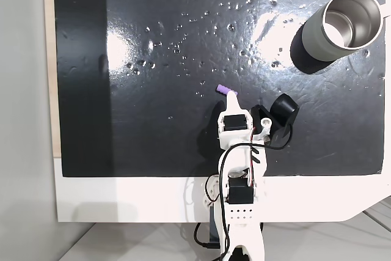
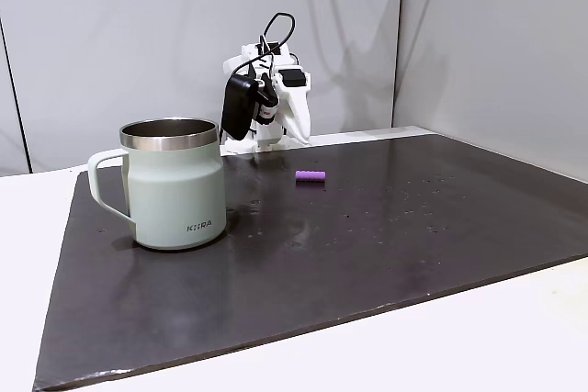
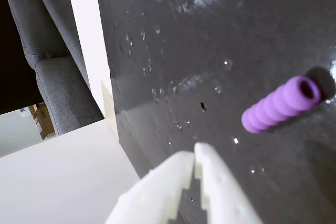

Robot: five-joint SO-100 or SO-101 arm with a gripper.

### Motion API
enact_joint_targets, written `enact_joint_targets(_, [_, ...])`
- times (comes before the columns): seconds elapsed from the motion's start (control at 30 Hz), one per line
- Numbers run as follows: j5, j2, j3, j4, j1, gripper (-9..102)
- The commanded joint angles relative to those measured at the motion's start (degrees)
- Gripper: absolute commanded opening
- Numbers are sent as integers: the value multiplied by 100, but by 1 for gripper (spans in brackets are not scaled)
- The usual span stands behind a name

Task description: Grasp a pengrip and put it in the cup.

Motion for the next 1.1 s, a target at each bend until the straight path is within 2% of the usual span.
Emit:
enact_joint_targets(0.0, [-413, 35, -26, -26, -475, 0])
enact_joint_targets(0.57, [-193, 44, -44, 9, -360, 0])
enact_joint_targets(0.93, [272, 44, -1213, 1415, -615, 0])
enact_joint_targets(1.07, [281, -114, -1424, 1573, -545, 0])
